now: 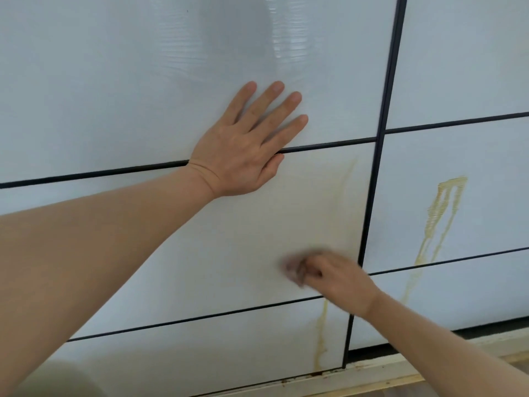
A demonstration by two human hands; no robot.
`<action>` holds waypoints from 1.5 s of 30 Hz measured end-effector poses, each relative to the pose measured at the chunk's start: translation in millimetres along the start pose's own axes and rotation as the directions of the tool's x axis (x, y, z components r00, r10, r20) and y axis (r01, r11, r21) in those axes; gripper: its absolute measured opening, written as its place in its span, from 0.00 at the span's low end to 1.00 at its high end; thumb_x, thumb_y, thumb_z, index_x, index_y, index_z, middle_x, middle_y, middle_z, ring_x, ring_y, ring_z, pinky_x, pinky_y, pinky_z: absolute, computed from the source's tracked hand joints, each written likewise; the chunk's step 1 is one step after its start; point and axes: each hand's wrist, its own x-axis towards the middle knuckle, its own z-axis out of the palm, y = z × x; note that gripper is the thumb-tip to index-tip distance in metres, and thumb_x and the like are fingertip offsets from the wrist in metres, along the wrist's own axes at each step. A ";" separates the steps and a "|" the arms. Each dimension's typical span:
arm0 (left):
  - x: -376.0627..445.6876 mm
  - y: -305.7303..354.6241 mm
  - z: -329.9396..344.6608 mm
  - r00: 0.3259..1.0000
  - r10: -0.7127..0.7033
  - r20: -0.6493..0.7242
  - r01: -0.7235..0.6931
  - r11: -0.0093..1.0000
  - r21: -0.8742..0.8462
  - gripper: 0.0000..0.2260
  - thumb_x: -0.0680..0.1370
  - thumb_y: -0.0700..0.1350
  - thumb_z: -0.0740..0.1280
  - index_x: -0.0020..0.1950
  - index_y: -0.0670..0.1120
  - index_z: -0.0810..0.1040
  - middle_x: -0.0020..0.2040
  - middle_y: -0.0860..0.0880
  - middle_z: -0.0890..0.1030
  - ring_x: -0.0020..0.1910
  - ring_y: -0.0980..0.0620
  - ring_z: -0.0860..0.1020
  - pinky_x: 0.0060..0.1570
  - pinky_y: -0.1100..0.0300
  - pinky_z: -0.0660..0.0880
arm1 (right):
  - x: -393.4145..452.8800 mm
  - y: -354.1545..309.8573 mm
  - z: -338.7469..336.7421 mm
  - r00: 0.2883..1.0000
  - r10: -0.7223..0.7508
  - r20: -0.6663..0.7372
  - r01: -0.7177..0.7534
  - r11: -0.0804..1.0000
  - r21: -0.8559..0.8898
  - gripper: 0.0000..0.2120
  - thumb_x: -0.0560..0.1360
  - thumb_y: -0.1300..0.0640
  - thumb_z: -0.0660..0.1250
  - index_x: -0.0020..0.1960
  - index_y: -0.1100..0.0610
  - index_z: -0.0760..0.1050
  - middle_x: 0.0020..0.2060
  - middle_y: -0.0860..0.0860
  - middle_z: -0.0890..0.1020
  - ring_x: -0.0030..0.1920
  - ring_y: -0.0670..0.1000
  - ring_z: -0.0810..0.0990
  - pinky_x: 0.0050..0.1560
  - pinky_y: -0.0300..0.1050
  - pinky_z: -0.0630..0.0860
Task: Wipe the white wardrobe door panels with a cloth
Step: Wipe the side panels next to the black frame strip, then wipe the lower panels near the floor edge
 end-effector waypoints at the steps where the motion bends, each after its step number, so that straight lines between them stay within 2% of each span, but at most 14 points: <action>1: -0.1 -0.1 0.3 1.000 -0.001 -0.006 0.001 1.000 -0.002 0.25 0.83 0.50 0.55 0.80 0.44 0.63 0.79 0.40 0.63 0.78 0.35 0.61 0.74 0.33 0.59 | -31.6 10.5 14.7 0.987 -0.103 0.119 0.113 0.991 -0.072 0.17 0.69 0.62 0.76 0.53 0.49 0.76 0.47 0.48 0.78 0.46 0.52 0.77 0.41 0.40 0.74; 5: 0.4 2.3 1.8 1.000 0.003 -0.010 -0.003 1.000 -0.008 0.25 0.83 0.50 0.55 0.80 0.44 0.64 0.79 0.40 0.63 0.77 0.34 0.61 0.74 0.33 0.58 | -42.5 19.0 -3.5 0.952 0.194 0.238 -0.169 0.978 -0.122 0.11 0.71 0.49 0.76 0.51 0.38 0.79 0.46 0.38 0.76 0.40 0.40 0.77 0.35 0.31 0.70; 8: -0.6 1.2 2.5 1.000 -0.002 0.000 0.002 1.000 -0.004 0.25 0.83 0.50 0.55 0.80 0.44 0.63 0.79 0.40 0.63 0.78 0.34 0.61 0.74 0.33 0.57 | 25.8 27.1 -49.7 0.890 0.414 -0.188 -0.417 0.908 0.026 0.08 0.80 0.49 0.64 0.56 0.46 0.79 0.50 0.44 0.77 0.41 0.47 0.77 0.41 0.44 0.74; 10: -0.1 0.5 1.6 1.000 -0.001 0.000 0.001 1.000 -0.010 0.25 0.83 0.51 0.55 0.80 0.44 0.63 0.79 0.40 0.62 0.78 0.34 0.61 0.75 0.33 0.56 | 68.6 35.3 -83.0 0.681 0.468 -0.563 -0.448 0.875 0.184 0.07 0.80 0.57 0.68 0.57 0.53 0.80 0.55 0.54 0.75 0.43 0.52 0.78 0.41 0.46 0.74; 12: -0.3 0.5 0.4 1.000 0.002 0.004 -0.002 1.000 -0.016 0.26 0.83 0.51 0.54 0.80 0.44 0.62 0.79 0.40 0.62 0.78 0.34 0.60 0.75 0.33 0.56 | 79.2 33.3 -79.5 0.612 0.479 -0.629 -0.420 0.871 0.254 0.07 0.81 0.59 0.67 0.58 0.53 0.78 0.56 0.54 0.72 0.44 0.52 0.78 0.42 0.44 0.76; 18: -1.5 0.4 1.3 1.000 0.010 0.024 -0.010 1.000 0.015 0.26 0.84 0.52 0.54 0.81 0.45 0.61 0.80 0.40 0.61 0.78 0.34 0.60 0.75 0.33 0.56 | -58.5 -11.5 29.6 0.862 0.503 -0.066 -0.495 0.862 0.106 0.09 0.75 0.66 0.71 0.51 0.55 0.80 0.51 0.45 0.70 0.41 0.48 0.77 0.32 0.38 0.74; 22: -1.8 1.8 -0.3 0.999 0.010 0.030 -0.011 1.000 0.007 0.26 0.84 0.52 0.54 0.81 0.45 0.60 0.80 0.40 0.61 0.78 0.34 0.59 0.75 0.33 0.56 | -53.4 -25.2 12.7 0.643 0.751 0.150 -0.699 0.495 0.517 0.10 0.79 0.65 0.69 0.50 0.50 0.81 0.51 0.41 0.77 0.48 0.38 0.79 0.45 0.31 0.74; 24: -0.9 2.3 -3.3 0.998 0.012 0.054 -0.012 1.000 -0.013 0.26 0.84 0.51 0.54 0.81 0.44 0.61 0.80 0.39 0.61 0.78 0.34 0.59 0.75 0.33 0.57 | -39.8 -31.7 -8.7 0.508 0.826 0.244 -0.676 0.207 0.707 0.12 0.80 0.67 0.68 0.52 0.50 0.79 0.48 0.47 0.83 0.47 0.45 0.83 0.45 0.35 0.76; 27: 1.1 0.5 -10.7 0.996 0.017 0.085 -0.011 0.997 -0.077 0.25 0.83 0.50 0.56 0.80 0.44 0.63 0.79 0.39 0.62 0.78 0.34 0.60 0.74 0.33 0.57 | -24.4 -48.1 -49.1 0.469 0.824 0.317 -0.444 -0.090 0.891 0.12 0.79 0.75 0.60 0.54 0.61 0.75 0.42 0.61 0.84 0.43 0.66 0.83 0.41 0.53 0.77; 32: -1.2 19.4 -39.4 0.993 -0.002 0.119 0.038 0.954 -0.299 0.19 0.81 0.48 0.61 0.70 0.44 0.76 0.74 0.37 0.70 0.75 0.32 0.65 0.73 0.32 0.58 | -12.5 -71.6 -87.9 0.395 0.857 0.332 -0.325 -0.207 0.923 0.14 0.77 0.78 0.61 0.54 0.62 0.74 0.44 0.60 0.82 0.43 0.64 0.81 0.34 0.50 0.78; 35: -8.1 55.8 -74.0 0.996 0.048 0.078 0.005 0.820 -0.572 0.13 0.80 0.52 0.63 0.50 0.46 0.82 0.51 0.45 0.82 0.52 0.42 0.80 0.56 0.48 0.74 | -10.7 -89.9 -96.6 0.371 0.866 0.334 -0.315 -0.221 0.923 0.11 0.78 0.75 0.64 0.56 0.62 0.74 0.46 0.65 0.81 0.42 0.64 0.80 0.40 0.54 0.78; 37: -10.2 80.4 -97.2 0.963 0.102 0.248 0.108 0.697 -0.708 0.18 0.80 0.62 0.60 0.45 0.50 0.79 0.42 0.52 0.78 0.42 0.49 0.75 0.43 0.56 0.72 | -7.9 -97.6 -96.1 0.341 0.883 0.322 -0.334 -0.207 0.920 0.10 0.78 0.72 0.67 0.56 0.62 0.74 0.41 0.59 0.83 0.40 0.61 0.79 0.43 0.57 0.76; 40: -13.6 106.3 -106.7 0.773 0.208 0.599 0.375 0.613 -0.696 0.22 0.73 0.72 0.57 0.50 0.56 0.74 0.46 0.59 0.76 0.47 0.55 0.75 0.47 0.56 0.74 | -4.7 -105.2 -95.8 0.300 0.899 0.319 -0.379 -0.194 0.905 0.12 0.77 0.69 0.70 0.56 0.55 0.77 0.44 0.49 0.85 0.44 0.55 0.84 0.48 0.56 0.80; 45: -13.8 105.4 -86.3 0.650 0.185 0.737 0.639 0.393 -0.661 0.07 0.78 0.45 0.67 0.56 0.52 0.79 0.45 0.57 0.80 0.47 0.54 0.79 0.52 0.57 0.76 | -11.6 -100.8 -95.9 0.243 0.896 0.371 -0.358 -0.273 0.893 0.11 0.79 0.68 0.68 0.57 0.54 0.77 0.47 0.53 0.85 0.47 0.53 0.85 0.53 0.52 0.80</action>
